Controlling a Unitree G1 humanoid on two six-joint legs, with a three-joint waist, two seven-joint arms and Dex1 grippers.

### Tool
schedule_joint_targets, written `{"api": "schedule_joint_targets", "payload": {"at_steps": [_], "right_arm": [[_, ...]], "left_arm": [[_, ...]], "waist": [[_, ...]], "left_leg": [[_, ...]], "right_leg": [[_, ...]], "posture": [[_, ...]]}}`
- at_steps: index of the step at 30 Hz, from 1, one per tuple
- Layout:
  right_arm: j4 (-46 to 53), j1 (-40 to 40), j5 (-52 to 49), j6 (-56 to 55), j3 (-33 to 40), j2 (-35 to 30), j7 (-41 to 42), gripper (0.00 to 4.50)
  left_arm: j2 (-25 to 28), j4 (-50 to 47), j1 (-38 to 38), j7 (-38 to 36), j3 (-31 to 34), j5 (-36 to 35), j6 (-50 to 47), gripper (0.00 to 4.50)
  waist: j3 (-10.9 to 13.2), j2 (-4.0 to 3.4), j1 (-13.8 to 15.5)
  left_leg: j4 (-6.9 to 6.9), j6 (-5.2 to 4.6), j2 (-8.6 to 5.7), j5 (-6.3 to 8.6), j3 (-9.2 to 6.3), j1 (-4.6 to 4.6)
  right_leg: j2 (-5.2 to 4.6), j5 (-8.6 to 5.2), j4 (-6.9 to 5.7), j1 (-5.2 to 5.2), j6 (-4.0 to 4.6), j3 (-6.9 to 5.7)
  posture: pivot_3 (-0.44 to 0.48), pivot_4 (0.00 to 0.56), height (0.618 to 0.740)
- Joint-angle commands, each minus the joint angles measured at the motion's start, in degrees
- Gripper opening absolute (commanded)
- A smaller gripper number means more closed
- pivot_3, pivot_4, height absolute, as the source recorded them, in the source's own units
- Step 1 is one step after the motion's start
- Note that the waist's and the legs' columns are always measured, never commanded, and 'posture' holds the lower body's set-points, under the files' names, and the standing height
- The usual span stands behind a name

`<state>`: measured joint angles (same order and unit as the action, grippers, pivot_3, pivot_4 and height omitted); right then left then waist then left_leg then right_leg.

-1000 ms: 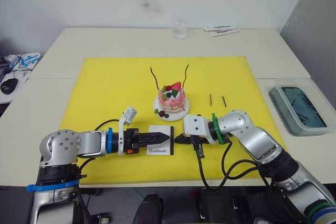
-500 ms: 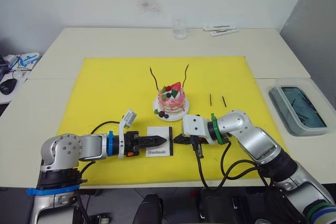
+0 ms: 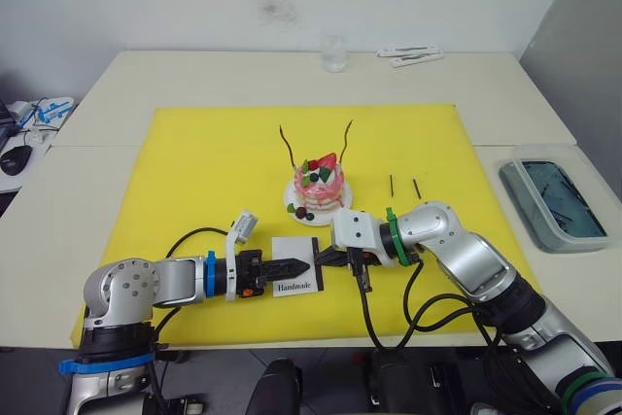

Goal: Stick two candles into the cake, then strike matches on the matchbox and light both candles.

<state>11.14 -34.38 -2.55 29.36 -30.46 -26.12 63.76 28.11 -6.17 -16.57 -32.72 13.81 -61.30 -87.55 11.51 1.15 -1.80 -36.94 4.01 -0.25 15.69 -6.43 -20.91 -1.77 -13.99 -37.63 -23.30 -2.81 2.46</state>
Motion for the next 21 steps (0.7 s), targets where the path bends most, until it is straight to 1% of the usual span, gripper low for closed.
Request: {"api": "schedule_joint_targets", "payload": {"at_steps": [1,6,10,12,15,19,21], "right_arm": [[2.4,-0.8,-0.8,-0.3,0.3,0.0,0.4,0.0],[2.6,-0.9,-1.2,-0.6,0.8,-0.4,0.3,0.0],[4.5,-0.9,-2.6,0.1,3.0,-1.0,-0.2,0.0],[7.5,-0.1,-4.7,2.2,6.0,-1.7,-1.0,0.0],[12.7,1.5,-8.3,6.0,10.5,-3.0,-2.2,0.0],[19.0,4.3,-12.9,10.7,16.7,-5.3,-4.2,0.0],[22.1,6.0,-15.4,12.9,20.8,-7.2,-5.1,0.0]], "left_arm": [[-0.2,0.6,0.8,0.2,-1.0,0.5,-0.8,0.02],[-0.1,0.6,0.8,-0.1,-1.1,0.6,-0.4,0.02],[0.9,-0.4,0.8,-1.7,-0.6,-0.5,-0.2,0.02],[2.0,-2.7,1.3,-3.1,0.1,-1.4,0.8,0.02],[4.9,-7.6,3.0,-6.9,-0.6,-1.1,4.9,0.02],[5.9,-11.3,3.0,-7.9,2.2,-2.7,8.8,0.02],[7.9,-14.3,3.4,-9.7,3.0,-2.8,11.4,0.02]], "waist": [[0.0,0.0,0.0],[0.0,0.0,0.0],[0.0,0.0,0.0],[0.0,0.0,0.0],[0.0,0.02,-0.1],[0.0,0.03,0.1],[0.0,0.04,0.1]], "left_leg": [[0.0,0.0,0.0,0.0,0.0,0.0],[0.0,0.0,0.0,0.0,0.0,0.0],[0.0,0.0,0.0,0.0,0.0,0.0],[0.01,0.0,0.01,0.0,-0.01,0.0],[0.03,0.0,0.03,0.0,-0.01,-0.05],[0.07,0.0,0.02,0.0,-0.03,-0.09],[0.06,-0.01,0.02,0.01,-0.03,-0.12]], "right_leg": [[0.0,0.0,0.0,0.0,0.0,0.0],[0.0,0.0,0.0,0.0,0.0,0.0],[0.0,0.0,0.0,0.0,0.0,-0.01],[0.01,0.0,0.0,-0.01,0.0,-0.01],[0.01,0.0,0.01,-0.05,0.0,-0.01],[0.0,-0.04,0.03,-0.07,0.02,-0.02],[0.0,-0.04,0.06,-0.07,0.01,-0.03]], "posture": [[0.0,0.15,0.74],[0.0,0.15,0.74],[0.0,0.15,0.74],[0.0,0.15,0.74],[0.0,0.15,0.74],[0.0,0.15,0.74],[0.0,0.15,0.74]]}}
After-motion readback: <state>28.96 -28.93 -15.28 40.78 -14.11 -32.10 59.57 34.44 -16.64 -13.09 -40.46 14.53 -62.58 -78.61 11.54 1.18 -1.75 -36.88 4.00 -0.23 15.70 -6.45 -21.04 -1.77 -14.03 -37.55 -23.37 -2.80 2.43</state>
